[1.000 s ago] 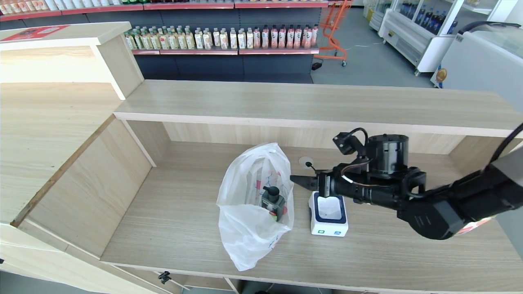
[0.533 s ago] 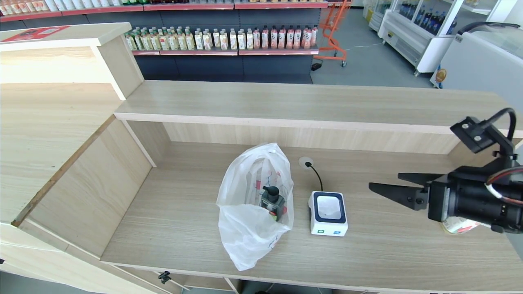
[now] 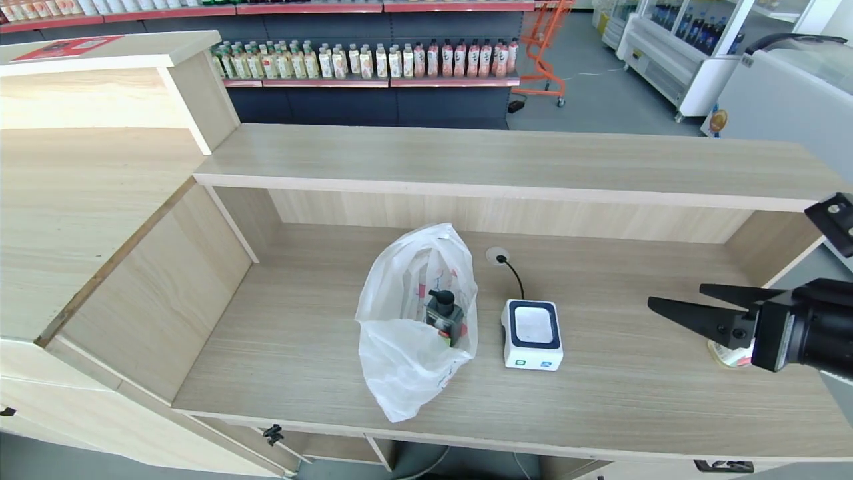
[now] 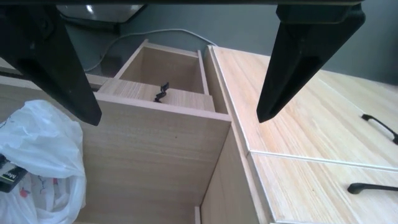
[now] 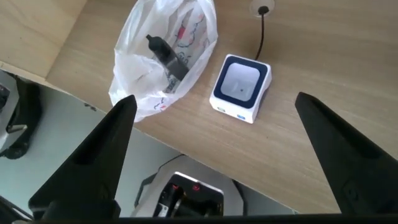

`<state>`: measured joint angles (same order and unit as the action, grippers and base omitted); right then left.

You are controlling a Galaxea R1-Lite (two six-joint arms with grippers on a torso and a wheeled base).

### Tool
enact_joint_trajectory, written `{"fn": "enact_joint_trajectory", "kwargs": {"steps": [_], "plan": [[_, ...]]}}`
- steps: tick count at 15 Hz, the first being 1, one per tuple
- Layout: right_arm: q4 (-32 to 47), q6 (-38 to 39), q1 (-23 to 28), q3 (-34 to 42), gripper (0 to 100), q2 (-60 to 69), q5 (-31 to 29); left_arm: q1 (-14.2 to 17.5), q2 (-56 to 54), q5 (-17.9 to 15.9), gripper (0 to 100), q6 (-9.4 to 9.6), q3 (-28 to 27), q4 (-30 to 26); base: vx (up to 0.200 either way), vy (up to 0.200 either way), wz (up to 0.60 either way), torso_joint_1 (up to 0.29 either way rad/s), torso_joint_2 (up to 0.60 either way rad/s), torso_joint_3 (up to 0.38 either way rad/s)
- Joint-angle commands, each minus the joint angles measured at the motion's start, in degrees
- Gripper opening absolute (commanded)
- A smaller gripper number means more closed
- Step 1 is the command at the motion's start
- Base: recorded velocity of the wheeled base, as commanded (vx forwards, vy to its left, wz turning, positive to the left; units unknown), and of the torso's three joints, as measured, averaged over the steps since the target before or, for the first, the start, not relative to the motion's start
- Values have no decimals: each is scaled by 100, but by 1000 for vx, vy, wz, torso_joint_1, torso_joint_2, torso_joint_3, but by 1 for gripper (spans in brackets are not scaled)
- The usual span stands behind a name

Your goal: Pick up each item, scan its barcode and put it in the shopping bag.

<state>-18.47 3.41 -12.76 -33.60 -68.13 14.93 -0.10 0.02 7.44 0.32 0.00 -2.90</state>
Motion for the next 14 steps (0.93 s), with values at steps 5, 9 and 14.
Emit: {"fn": "enact_joint_trajectory", "kwargs": {"steps": [5,9,14], "plan": [[1,-7,63,29,100,-25,-17,1,6,-5,100,12,0,0,-40,-80,0,-7,-3,0],[-8,-25,573,55,100,-218,-26,10,24,-5,100,-5,0,0,0,-200,0,8,-1,5],[-16,-25,819,55,100,-341,-34,1,94,-5,100,12,0,0,0,-200,0,3,0,1]]}}
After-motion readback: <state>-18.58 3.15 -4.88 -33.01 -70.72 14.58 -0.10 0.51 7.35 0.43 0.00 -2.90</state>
